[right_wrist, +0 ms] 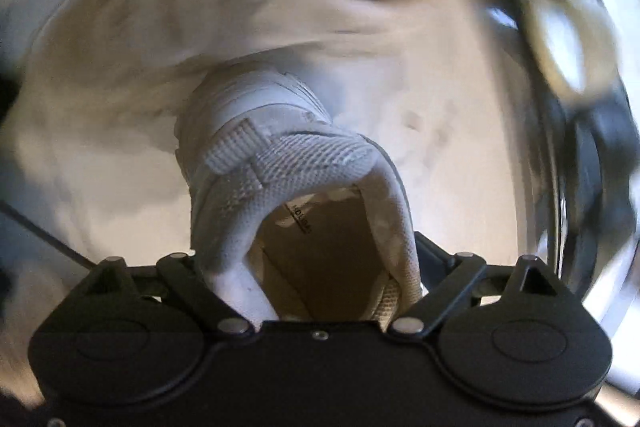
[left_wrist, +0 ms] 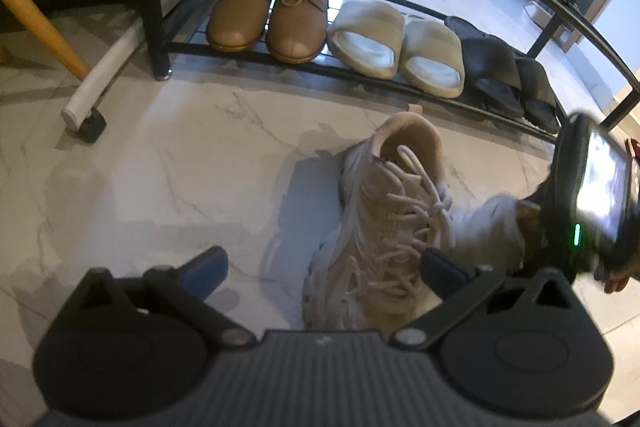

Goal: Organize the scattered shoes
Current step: 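Lift the white lace-up sneaker with the right gripper and swing it away, then lower the held sneaker beside its mate and open the right gripper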

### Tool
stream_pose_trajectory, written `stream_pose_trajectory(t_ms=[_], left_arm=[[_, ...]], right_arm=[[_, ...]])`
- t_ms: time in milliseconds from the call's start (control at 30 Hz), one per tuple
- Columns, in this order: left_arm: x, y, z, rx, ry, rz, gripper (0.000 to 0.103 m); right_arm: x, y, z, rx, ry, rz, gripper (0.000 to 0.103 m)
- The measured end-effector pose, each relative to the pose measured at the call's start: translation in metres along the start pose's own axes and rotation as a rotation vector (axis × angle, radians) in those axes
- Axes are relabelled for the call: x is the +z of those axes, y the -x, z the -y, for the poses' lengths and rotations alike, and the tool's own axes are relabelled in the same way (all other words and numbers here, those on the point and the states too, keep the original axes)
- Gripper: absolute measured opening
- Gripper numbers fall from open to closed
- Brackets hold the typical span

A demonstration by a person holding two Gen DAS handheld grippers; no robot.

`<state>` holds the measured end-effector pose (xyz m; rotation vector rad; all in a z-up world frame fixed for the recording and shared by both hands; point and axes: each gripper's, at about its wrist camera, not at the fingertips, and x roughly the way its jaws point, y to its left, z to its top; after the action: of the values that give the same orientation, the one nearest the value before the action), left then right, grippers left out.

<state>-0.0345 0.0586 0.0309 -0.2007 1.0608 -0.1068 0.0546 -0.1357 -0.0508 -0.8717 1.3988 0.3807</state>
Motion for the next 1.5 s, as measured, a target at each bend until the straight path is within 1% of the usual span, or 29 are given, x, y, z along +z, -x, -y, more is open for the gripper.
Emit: stream_pose_trajectory(t_ms=[100, 133, 200, 233, 267, 300, 367, 500, 533, 600, 700, 767, 833, 900, 1000, 1033, 1100, 1200, 1267, 1300, 1367, 1433, 1500], left_arm=[[0.0, 0.0, 0.0, -0.001, 0.005, -0.003, 0.103], [0.001, 0.0, 0.0, -0.002, 0.005, -0.003, 0.103], [0.001, 0.0, 0.0, -0.002, 0.001, -0.001, 0.103], [0.001, -0.001, -0.001, -0.001, 0.003, -0.003, 0.103], [0.001, -0.001, -0.001, 0.0, 0.005, -0.006, 0.103], [0.001, -0.002, -0.002, 0.0, 0.008, -0.008, 0.103], [0.002, -0.003, -0.002, 0.002, 0.012, -0.013, 0.103], [0.001, -0.004, -0.002, -0.001, 0.008, -0.017, 0.103], [0.001, -0.004, -0.001, -0.002, 0.006, -0.018, 0.103], [0.0, -0.004, 0.0, -0.004, 0.002, -0.019, 0.103], [0.0, -0.004, 0.0, -0.005, 0.001, -0.019, 0.103], [0.0, -0.004, 0.0, -0.005, 0.002, -0.02, 0.103], [0.0, -0.004, -0.001, -0.004, 0.008, -0.022, 0.103], [0.0, -0.004, -0.002, -0.003, 0.012, -0.024, 0.103], [0.0, -0.005, -0.003, -0.003, 0.02, -0.028, 0.103], [0.0, -0.005, -0.003, -0.004, 0.021, -0.029, 0.103], [0.0, -0.005, -0.004, -0.004, 0.024, -0.03, 0.103], [0.001, -0.005, -0.005, -0.005, 0.029, -0.029, 0.103], [0.001, -0.006, -0.005, -0.004, 0.03, -0.031, 0.103], [0.001, -0.007, -0.005, -0.004, 0.032, -0.034, 0.103], [0.001, -0.006, -0.006, -0.006, 0.036, -0.033, 0.103], [0.002, -0.006, -0.006, -0.009, 0.039, -0.03, 0.102], [0.002, -0.006, -0.006, -0.012, 0.04, -0.03, 0.103]], right_arm=[[0.004, -0.005, 0.037, -0.012, -0.32, -0.058, 0.09], [0.004, -0.006, 0.044, -0.002, -0.377, -0.07, 0.09], [0.001, -0.014, 0.067, 0.068, -0.578, -0.103, 0.09], [0.0, -0.016, 0.072, 0.089, -0.626, -0.102, 0.092], [-0.002, -0.02, 0.08, 0.125, -0.703, -0.09, 0.093], [-0.005, -0.024, 0.088, 0.163, -0.777, -0.064, 0.098], [-0.009, -0.022, 0.089, 0.167, -0.739, -0.031, 0.101], [-0.017, -0.016, 0.092, 0.176, -0.662, 0.036, 0.103], [-0.021, -0.012, 0.087, 0.171, -0.629, 0.05, 0.103], [-0.033, -0.005, 0.078, 0.166, -0.507, 0.078, 0.103], [-0.054, -0.011, 0.065, 0.144, -0.408, 0.061, 0.103], [-0.059, -0.023, 0.058, 0.152, -0.435, 0.037, 0.102], [-0.065, -0.034, 0.052, 0.16, -0.463, 0.013, 0.083], [-0.07, -0.046, 0.046, 0.167, -0.491, -0.011, 0.081], [-0.066, -0.048, 0.047, 0.161, -0.578, -0.012, 0.079], [-0.065, -0.048, 0.047, 0.164, -0.59, -0.008, 0.079], [-0.059, -0.046, 0.054, 0.215, -0.718, 0.024, 0.078], [-0.049, -0.045, 0.058, 0.268, -0.854, 0.045, 0.078], [-0.04, -0.043, 0.059, 0.271, -0.865, 0.041, 0.078], [-0.033, -0.039, 0.06, 0.26, -0.864, 0.037, 0.078], [-0.029, -0.035, 0.049, 0.261, -0.859, 0.034, 0.078], [-0.03, -0.031, 0.04, 0.275, -0.855, 0.041, 0.078], [-0.03, -0.03, 0.034, 0.306, -0.855, 0.055, 0.078]])
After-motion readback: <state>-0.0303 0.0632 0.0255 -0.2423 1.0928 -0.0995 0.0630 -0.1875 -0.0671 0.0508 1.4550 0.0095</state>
